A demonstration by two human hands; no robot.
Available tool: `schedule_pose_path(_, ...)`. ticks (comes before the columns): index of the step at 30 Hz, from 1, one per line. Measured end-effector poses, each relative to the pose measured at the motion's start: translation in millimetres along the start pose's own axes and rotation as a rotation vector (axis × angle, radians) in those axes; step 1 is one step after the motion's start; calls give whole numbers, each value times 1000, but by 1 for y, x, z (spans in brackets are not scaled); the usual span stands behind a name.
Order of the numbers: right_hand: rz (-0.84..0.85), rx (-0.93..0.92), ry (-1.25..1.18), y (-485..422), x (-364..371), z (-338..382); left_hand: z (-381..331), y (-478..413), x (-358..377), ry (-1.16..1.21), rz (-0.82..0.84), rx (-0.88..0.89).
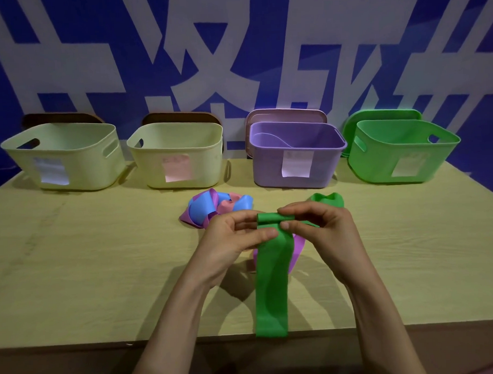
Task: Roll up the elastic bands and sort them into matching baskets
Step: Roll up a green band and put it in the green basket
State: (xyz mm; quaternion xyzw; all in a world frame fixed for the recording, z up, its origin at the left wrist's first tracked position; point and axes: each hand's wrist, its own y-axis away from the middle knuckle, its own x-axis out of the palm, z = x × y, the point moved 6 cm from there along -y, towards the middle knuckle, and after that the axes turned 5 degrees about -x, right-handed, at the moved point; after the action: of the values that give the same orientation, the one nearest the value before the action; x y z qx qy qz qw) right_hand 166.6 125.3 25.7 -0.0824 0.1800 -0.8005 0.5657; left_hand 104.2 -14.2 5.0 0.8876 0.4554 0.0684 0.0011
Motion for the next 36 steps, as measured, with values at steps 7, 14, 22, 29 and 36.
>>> schedule_pose_path(7,96,104,-51,3,7,-8,2,-1,-2,74,-137,37)
schedule_pose_path(14,16,92,-48,2,6,-12,1,-1,-3,-11,-196,87)
schedule_pose_path(22,-38,95,-163,4,1,-13,9,0,6,43,-37,-39)
schedule_pose_path(29,-3,55,-101,7,-1,-7,4,1,7,87,-56,-15)
schedule_pose_path(36,38,50,-74,7,1,-6,6,-1,4,65,-96,23)
